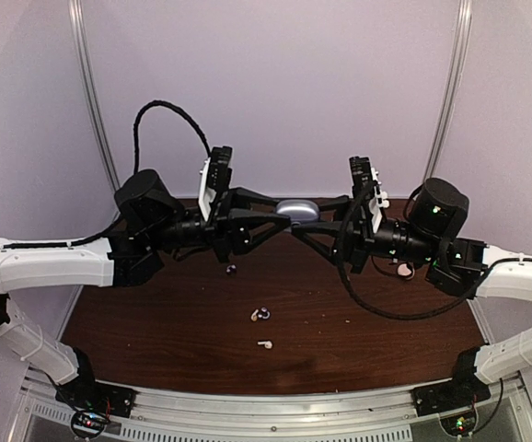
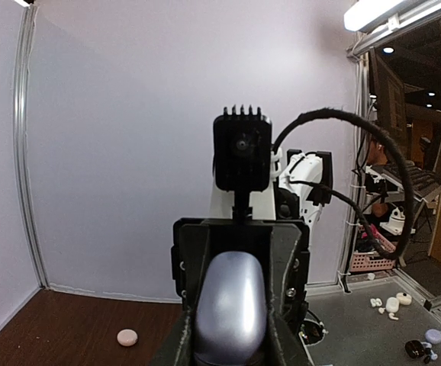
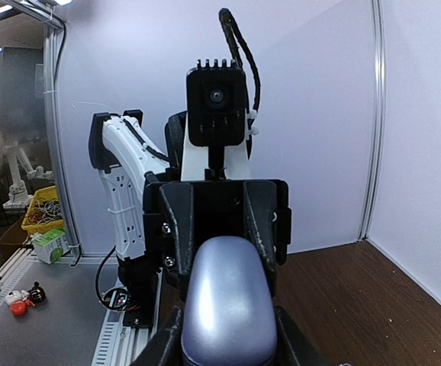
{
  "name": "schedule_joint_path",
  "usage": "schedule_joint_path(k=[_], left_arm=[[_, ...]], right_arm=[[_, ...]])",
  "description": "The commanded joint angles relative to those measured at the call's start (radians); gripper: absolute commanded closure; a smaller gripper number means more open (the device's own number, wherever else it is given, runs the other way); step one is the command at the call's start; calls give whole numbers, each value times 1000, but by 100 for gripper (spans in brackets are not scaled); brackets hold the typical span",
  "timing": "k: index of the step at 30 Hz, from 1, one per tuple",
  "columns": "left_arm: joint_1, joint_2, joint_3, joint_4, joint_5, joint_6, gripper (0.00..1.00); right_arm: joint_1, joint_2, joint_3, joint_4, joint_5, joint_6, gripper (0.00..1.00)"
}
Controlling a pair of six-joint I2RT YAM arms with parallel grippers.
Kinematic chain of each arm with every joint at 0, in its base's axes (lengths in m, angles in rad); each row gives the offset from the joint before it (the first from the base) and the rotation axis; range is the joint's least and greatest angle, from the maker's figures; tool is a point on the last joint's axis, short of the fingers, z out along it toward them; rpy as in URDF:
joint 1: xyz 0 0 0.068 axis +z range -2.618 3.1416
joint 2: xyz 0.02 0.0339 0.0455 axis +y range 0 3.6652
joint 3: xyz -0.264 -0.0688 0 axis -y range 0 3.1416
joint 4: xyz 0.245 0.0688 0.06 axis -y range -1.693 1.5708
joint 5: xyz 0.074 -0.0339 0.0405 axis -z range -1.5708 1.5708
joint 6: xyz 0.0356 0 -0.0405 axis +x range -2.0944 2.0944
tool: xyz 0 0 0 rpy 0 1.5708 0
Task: Insert the wireless bluetooth earbuds into the charging case
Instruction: Pass from the left arm to the right
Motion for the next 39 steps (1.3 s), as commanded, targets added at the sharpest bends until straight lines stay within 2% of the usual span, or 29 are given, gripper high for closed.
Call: schedule_joint_path(k=[1,3,6,17,22,25,31,37,39], left_arm=[[-6,2,-2,79,-10,-1,94],[-7,0,-3,82,-9,-1,94],[-7,1,-1,80,-6,-1,94],[-8,4,-1,60,-9,4,92],[-8,4,-3,53,-15,5,92],[-8,7,2,55,-13,5,92],[-8,15,4,62,-11,4,92],[-8,15,2,62,-13,4,91],[-8,9,-2,70,-14,5,90]], right_arm=[[6,3,23,25,-12,9,63],[6,5,23,25,-11,11,63],[6,8,25,22,-9,14,56],[6,3,29,15,-17,9,75],[6,-4,33,15,-23,5,67],[6,-2,35,14,-28,4,66],[6,0,34,19,-32,6,65],[6,5,34,16,-32,6,76],[6,3,31,15,-29,6,72]])
